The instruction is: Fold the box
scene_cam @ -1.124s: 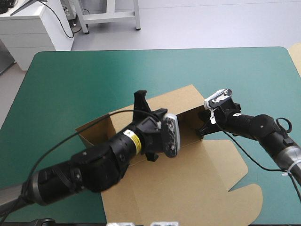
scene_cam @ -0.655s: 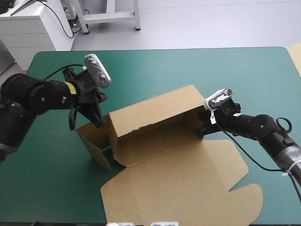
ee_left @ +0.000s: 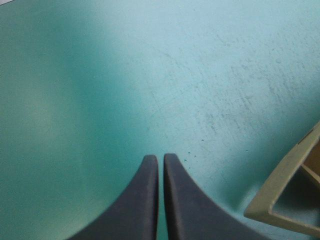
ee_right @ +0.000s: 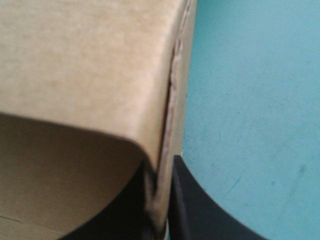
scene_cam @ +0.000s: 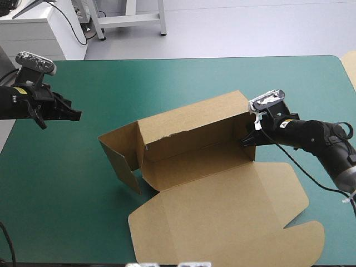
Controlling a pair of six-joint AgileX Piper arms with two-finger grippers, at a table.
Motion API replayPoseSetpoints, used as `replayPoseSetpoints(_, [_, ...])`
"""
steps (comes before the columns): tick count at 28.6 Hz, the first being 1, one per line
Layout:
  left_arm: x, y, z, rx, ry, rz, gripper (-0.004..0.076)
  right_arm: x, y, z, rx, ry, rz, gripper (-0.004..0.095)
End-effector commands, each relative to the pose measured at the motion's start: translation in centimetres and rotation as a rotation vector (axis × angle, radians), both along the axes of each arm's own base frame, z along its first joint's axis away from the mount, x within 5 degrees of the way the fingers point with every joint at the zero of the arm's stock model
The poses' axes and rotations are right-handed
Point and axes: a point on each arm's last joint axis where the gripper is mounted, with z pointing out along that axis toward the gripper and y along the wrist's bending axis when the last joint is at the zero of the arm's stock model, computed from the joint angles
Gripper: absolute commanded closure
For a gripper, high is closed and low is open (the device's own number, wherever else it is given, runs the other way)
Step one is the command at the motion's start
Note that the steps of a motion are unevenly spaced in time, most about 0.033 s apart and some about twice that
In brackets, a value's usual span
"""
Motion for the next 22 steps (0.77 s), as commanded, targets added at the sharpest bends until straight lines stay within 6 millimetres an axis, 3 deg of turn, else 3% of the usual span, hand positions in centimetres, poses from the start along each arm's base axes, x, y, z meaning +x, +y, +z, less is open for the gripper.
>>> replayPoseSetpoints(1, [-0.9, -0.3, 1.9, -0.04, -0.096, 0.001, 0.0712, -0.1, -0.5, 3.4, 0.05, -0.04, -0.107, 0.0927])
replayPoseSetpoints(3, [-0.9, -0.3, 1.9, -0.04, -0.096, 0.001, 0.0712, 0.3, -0.9, 3.7, 0.013, 0.02, -0.15, 0.0927])
replayPoseSetpoints(10, [-0.9, -0.3, 1.9, -0.041, -0.096, 0.001, 0.0717, 2.9, -0.3, 1.2, -0.031, 0.245, -0.166, 0.0928])
replayPoseSetpoints(22, [-0.9, -0.4, 1.9, -0.038, -0.096, -0.006, 0.0717, 9.4, 0.7, 0.7, -0.013, 0.126, -0.186, 0.0926])
